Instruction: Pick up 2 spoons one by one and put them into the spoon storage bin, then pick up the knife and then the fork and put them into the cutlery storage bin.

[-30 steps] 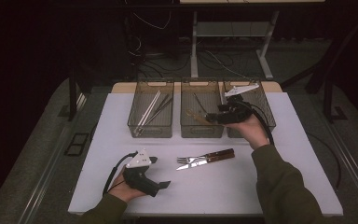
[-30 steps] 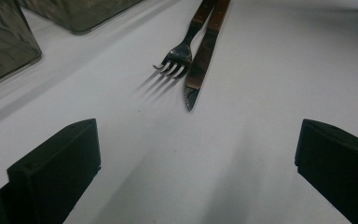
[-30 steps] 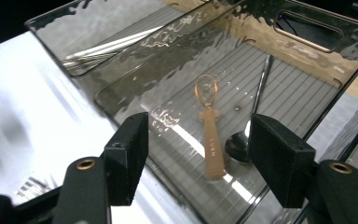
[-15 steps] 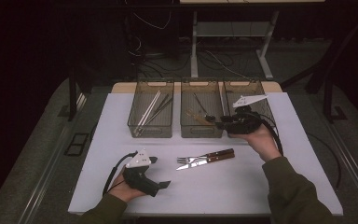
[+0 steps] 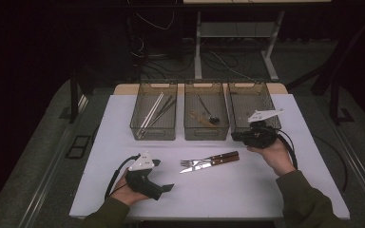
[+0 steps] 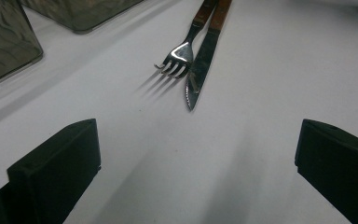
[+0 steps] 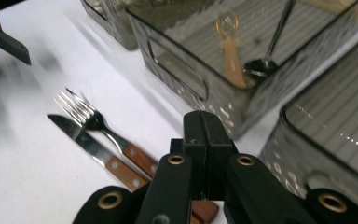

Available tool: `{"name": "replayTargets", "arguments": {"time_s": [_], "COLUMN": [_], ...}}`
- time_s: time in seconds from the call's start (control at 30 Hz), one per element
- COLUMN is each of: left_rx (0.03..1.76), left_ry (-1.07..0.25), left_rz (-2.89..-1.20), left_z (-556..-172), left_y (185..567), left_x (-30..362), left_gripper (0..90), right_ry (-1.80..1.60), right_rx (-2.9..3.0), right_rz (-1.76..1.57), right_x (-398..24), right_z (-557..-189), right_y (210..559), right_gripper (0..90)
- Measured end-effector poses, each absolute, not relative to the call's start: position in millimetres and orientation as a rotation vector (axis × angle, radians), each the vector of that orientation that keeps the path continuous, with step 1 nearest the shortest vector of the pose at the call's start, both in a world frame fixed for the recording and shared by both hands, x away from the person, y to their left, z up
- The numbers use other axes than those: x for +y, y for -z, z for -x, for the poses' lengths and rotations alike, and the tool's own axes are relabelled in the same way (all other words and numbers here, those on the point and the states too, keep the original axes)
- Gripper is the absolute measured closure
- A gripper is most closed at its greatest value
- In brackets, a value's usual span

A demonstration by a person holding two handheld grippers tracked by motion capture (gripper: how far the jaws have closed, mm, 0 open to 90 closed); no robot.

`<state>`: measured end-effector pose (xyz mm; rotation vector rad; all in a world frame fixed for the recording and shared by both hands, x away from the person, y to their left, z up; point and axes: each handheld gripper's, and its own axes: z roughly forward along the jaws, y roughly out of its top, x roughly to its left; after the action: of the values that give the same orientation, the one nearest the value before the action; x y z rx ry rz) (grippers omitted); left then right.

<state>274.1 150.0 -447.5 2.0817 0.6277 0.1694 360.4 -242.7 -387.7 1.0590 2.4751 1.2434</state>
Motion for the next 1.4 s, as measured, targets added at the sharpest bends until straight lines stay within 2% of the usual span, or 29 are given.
{"name": "replayTargets", "arguments": {"time_s": [0.2,0.57,1.4], "left_rx": [0.625,0.619,0.617], "left_ry": [-0.17,-0.17,-0.172], "left_rz": [-2.082,-2.081,-2.083], "left_z": [-274,-274,-274], "left_y": [447,447,446], "left_x": [150,150,150], "left_gripper": [0.0,0.0,0.0], "right_ry": [-1.199,-1.069,-0.953], "right_rx": [2.501,2.572,2.635], "right_rz": [-1.091,-1.066,-1.034], "right_x": [-246,-227,-217], "right_z": [-362,-371,-371], "right_y": [403,427,443], "right_gripper": [90.0,90.0,90.0]}}
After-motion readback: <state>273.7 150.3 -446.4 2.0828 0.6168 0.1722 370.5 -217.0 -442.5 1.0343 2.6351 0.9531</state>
